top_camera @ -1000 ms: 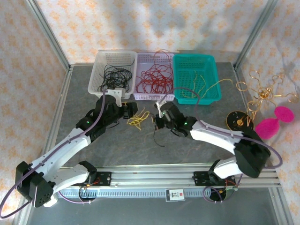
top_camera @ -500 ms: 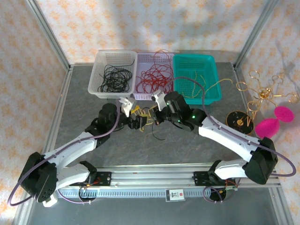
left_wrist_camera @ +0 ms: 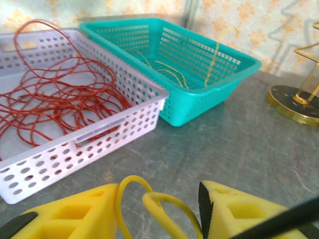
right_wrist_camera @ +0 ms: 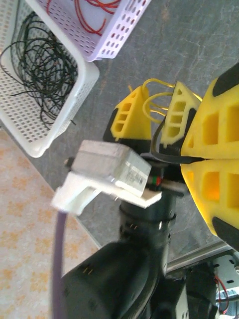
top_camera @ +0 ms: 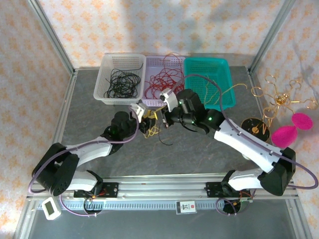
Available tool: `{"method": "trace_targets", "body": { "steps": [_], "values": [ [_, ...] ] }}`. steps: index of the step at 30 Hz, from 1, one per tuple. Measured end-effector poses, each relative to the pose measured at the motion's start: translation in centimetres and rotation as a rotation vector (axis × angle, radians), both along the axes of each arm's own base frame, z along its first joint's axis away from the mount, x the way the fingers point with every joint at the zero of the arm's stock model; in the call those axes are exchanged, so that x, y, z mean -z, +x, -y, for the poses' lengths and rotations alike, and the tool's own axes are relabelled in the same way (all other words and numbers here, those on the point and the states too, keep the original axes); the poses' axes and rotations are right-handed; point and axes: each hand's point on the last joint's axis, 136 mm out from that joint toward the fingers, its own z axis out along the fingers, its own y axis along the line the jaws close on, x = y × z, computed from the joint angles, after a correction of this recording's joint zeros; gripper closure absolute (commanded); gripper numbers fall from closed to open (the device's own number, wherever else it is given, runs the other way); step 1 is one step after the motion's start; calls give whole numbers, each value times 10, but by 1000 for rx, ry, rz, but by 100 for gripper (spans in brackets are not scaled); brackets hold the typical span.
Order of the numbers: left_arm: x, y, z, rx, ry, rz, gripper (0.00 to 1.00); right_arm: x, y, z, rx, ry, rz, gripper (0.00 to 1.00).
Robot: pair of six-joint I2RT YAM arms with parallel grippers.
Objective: Untangle the cables
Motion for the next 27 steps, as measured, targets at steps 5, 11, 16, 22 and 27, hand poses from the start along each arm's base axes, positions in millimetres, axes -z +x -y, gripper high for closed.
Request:
{"method": "trace_targets", "body": {
  "steps": [5, 11, 16, 22, 27],
  "values": [
    [24, 5, -5, -54, -47, -40, 62, -39, 1, -2, 1, 62, 37, 100],
    [66, 1, -15, -119, -88, -138, 65, -91, 0, 4, 24, 145, 111, 100],
    [78, -5, -23, -157, -124, -174, 65, -138, -2, 21, 78, 210, 198, 100],
    [69, -10, -27, -165, -176, -168, 58, -159, -1, 34, 136, 238, 247, 100],
    [18, -20, -32, -156, -266, -96, 49, -147, 8, 33, 163, 214, 238, 100]
  ]
}}
